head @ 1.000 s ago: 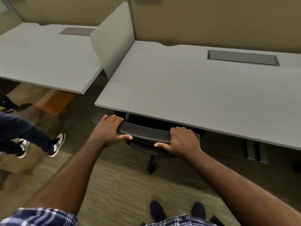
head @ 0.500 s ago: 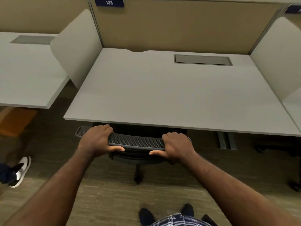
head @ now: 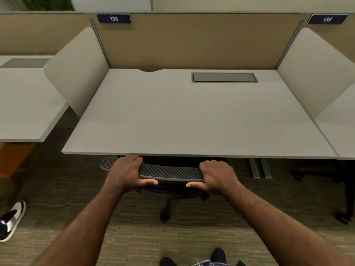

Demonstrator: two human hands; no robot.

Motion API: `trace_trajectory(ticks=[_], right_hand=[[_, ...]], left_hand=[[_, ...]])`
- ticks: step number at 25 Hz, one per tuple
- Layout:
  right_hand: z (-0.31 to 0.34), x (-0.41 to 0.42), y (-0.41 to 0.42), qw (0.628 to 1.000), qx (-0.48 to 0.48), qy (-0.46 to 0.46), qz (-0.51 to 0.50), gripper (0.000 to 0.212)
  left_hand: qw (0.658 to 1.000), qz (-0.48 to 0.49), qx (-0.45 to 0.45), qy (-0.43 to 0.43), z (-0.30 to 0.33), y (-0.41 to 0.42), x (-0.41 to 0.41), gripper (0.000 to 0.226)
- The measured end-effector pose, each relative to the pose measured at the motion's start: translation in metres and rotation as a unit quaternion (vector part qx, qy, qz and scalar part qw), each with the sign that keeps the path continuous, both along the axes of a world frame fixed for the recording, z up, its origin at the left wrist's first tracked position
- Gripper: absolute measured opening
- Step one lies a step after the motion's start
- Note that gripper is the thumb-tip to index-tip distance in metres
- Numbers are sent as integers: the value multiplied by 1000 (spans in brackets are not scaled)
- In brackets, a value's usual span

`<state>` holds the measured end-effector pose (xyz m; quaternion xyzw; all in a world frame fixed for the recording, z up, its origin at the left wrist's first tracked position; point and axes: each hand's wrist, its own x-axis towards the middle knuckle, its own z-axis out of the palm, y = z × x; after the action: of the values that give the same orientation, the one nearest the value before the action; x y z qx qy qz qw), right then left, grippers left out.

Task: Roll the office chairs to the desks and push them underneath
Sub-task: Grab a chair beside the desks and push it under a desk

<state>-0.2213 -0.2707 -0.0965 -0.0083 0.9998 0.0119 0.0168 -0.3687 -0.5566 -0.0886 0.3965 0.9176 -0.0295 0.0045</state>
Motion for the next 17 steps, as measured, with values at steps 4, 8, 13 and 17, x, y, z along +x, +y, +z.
trace_trajectory(ticks=[4,8,13,17], right_hand=[[-2,3,40,1000,0,7,-6,97],[-4,5,78,1000,14,9,-3,102],[-8,7,118,1000,22,-6,-4,102],[-13,16,139,1000,22,-13,-9,100]], left_hand=[[1000,-3,-4,-3,1,41,5,103],[1000,10,-21,-13,2,79,7,109],[1000,27,-10,-10,-6,115,18,107],[1000,28,-3,-10,-14,133,27,105]])
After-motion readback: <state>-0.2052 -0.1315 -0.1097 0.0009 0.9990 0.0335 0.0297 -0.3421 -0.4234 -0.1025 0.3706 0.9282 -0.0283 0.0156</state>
